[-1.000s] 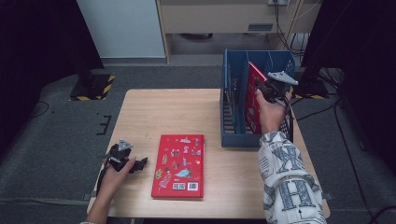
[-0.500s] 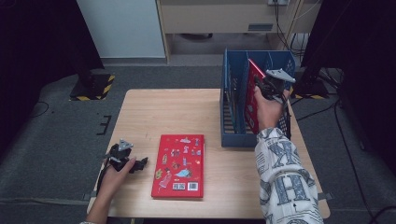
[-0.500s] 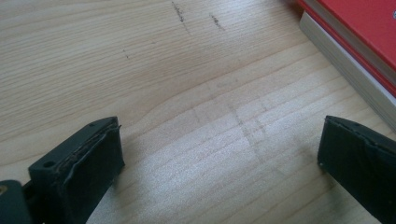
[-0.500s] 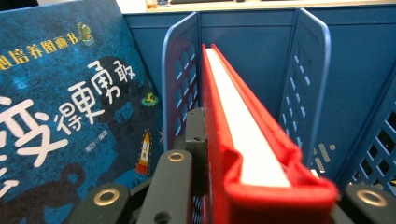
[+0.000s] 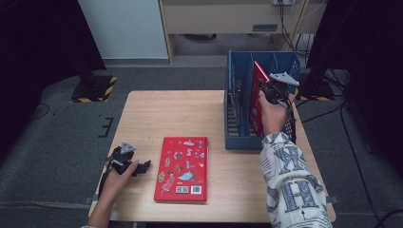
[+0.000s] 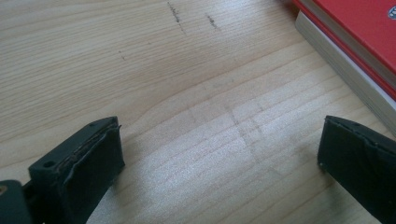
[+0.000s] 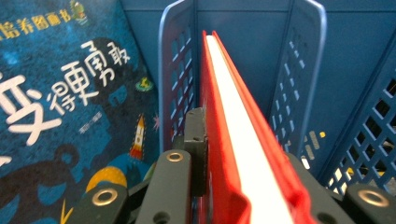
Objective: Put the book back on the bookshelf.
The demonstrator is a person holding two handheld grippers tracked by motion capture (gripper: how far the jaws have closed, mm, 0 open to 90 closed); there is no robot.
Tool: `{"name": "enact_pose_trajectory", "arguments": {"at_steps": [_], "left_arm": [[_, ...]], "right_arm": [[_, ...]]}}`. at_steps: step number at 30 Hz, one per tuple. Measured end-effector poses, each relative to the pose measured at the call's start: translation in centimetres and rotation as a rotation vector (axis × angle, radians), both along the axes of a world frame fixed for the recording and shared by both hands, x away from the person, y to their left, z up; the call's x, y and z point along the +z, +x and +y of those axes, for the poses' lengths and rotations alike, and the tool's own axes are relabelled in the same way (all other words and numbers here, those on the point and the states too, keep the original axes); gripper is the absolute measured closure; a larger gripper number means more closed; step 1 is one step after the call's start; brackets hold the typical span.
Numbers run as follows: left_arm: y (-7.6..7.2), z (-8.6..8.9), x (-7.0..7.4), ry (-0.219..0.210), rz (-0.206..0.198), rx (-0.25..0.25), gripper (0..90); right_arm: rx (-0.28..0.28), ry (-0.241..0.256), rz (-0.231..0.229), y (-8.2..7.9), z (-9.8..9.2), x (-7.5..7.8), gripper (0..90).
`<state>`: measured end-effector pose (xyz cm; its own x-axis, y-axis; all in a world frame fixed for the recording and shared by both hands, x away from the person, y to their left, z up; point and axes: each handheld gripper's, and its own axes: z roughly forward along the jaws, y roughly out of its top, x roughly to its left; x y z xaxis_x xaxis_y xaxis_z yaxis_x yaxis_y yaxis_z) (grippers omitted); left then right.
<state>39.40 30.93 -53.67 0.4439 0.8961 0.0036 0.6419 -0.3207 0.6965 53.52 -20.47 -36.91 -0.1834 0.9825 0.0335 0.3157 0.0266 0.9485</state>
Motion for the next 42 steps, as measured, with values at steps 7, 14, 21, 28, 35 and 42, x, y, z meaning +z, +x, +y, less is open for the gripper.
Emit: {"name": "enact_pose_trajectory", "arguments": {"at_steps": [7, 14, 21, 28, 35, 42], "left_arm": [[0.0, 0.0, 0.0, -0.001, 0.001, -0.001, 0.0], [0.0, 0.0, 0.0, 0.0, 0.0, -0.004, 0.0], [0.0, 0.0, 0.0, 0.0, 0.0, -0.004, 0.0], [0.0, -0.1, 0.0, 0.0, 0.0, -0.005, 0.0], [0.0, -0.1, 0.0, 0.0, 0.0, -0.006, 0.0], [0.0, -0.1, 0.0, 0.0, 0.0, -0.006, 0.0]], "right_arm": [[0.007, -0.013, 0.023, -0.5, 0.4, -0.2, 78.1], [0.006, -0.026, 0.034, -0.7, 0.7, -0.3, 76.9], [0.03, -0.015, 0.039, -0.9, 0.7, -0.1, 73.0], [0.045, 0.009, 0.046, -1.2, 0.7, 0.5, 63.2], [0.065, -0.002, 0.063, -1.3, 0.5, 0.9, 55.5], [0.078, -0.003, 0.057, -1.4, 0.4, 1.8, 59.7]]}}
